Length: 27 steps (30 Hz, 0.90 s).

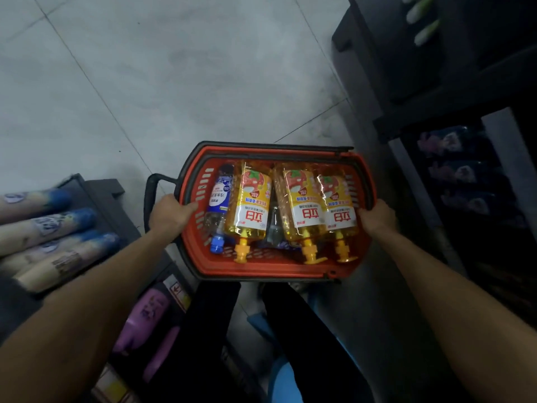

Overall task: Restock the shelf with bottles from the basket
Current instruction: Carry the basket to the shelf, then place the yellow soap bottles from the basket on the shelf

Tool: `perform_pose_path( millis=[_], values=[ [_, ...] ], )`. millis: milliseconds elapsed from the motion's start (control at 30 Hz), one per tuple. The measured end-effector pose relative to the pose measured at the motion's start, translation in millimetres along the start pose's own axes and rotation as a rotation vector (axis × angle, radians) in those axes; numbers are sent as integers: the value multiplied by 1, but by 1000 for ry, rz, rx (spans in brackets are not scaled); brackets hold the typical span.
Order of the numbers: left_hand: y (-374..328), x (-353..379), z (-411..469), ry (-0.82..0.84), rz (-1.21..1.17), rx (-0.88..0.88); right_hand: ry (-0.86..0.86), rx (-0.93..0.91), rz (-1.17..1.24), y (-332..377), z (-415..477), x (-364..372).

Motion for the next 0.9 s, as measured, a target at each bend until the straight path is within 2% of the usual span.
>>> perform_pose_path(
  millis=[167, 267, 467, 600, 767, 900],
  values=[
    [-8, -12, -25, 24, -145, -93, 75, 46, 118, 3, -29, -14],
    [-14, -20, -49, 8, -126, -66, 92, 64, 163, 4, -47, -21],
    [-11, -38, -89, -43, -209, -33, 126, -42, 103, 3, -92, -45],
    [-14, -56, -119, -67, -150, 37, 192, -139, 77, 4, -132, -63],
    [-17, -61, -154, 63, -37, 158, 281, -230, -9, 4, -180, -77],
    [-29, -50, -185, 104, 44, 313, 299, -281, -101, 8, -202, -82]
  ],
)
Point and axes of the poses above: each hand's wrist, its own z-axis towards the middle knuckle, its own x-axis out of the palm, y = z × x, the point moved 1 cm from there along z, towards the middle knuckle, and after that the axes turned 10 degrees about -y, right-handed, at the moved point
